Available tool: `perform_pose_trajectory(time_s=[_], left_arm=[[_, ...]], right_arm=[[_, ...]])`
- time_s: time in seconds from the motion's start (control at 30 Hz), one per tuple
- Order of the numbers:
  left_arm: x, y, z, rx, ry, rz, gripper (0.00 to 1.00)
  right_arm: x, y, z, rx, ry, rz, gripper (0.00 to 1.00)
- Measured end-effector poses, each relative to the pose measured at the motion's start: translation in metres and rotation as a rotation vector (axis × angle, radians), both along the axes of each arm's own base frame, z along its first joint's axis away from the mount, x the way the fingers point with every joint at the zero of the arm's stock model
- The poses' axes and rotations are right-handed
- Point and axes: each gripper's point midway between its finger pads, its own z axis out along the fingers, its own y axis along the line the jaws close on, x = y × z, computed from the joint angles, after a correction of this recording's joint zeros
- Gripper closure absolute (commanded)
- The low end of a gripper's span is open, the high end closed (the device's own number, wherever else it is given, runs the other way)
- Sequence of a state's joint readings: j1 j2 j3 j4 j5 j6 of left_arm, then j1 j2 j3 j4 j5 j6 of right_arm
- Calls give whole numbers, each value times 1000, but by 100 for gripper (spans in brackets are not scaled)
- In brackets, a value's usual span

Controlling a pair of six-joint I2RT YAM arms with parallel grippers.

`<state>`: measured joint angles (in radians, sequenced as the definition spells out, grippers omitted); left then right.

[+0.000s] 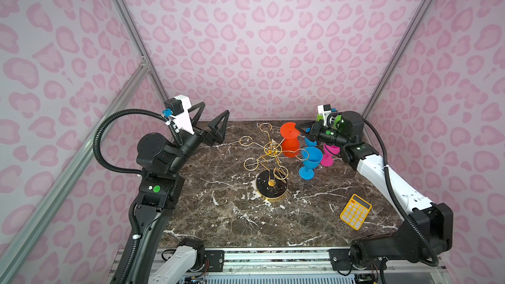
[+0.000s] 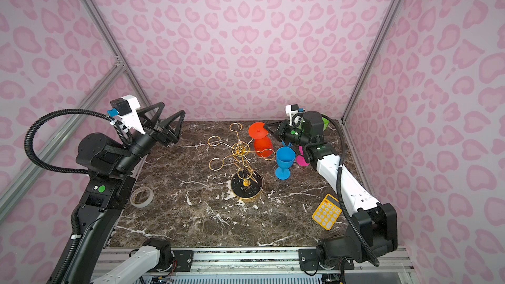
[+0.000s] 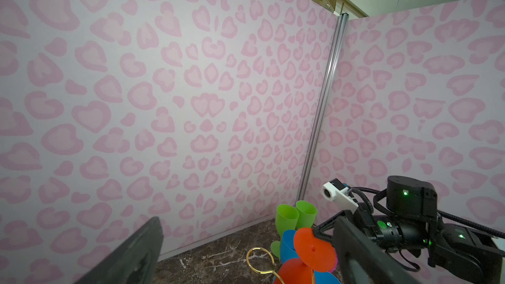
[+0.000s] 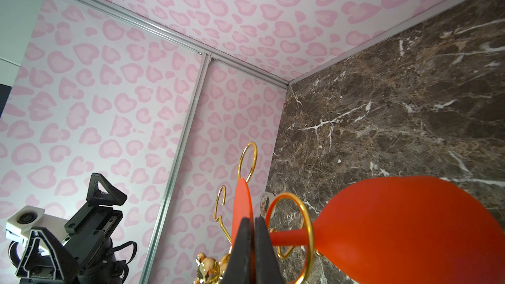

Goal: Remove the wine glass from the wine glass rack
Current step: 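Lift the red glass up off the rack hook with the right gripper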

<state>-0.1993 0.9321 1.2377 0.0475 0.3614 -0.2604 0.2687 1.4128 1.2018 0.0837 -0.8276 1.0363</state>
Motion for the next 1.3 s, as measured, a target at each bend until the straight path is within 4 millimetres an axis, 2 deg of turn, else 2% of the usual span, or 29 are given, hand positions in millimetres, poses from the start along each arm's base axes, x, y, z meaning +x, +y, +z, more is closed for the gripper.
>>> perform_pose_trajectory(time_s=[0.4, 0.6, 1.03, 1.3], left_arm=[[0, 0, 0, 0, 0, -1, 2], [-1, -1, -1, 0, 1, -6, 2], [2, -2, -2, -4, 10, -10, 2], [6, -7, 0, -22, 34, -44, 3]], right_arm=[[-14, 1, -2, -1, 0, 11, 100], [-23, -3, 8, -10, -29, 4, 100], [-21, -26, 11, -25, -35, -61, 100], [-15, -60, 27, -27, -74, -149, 100]])
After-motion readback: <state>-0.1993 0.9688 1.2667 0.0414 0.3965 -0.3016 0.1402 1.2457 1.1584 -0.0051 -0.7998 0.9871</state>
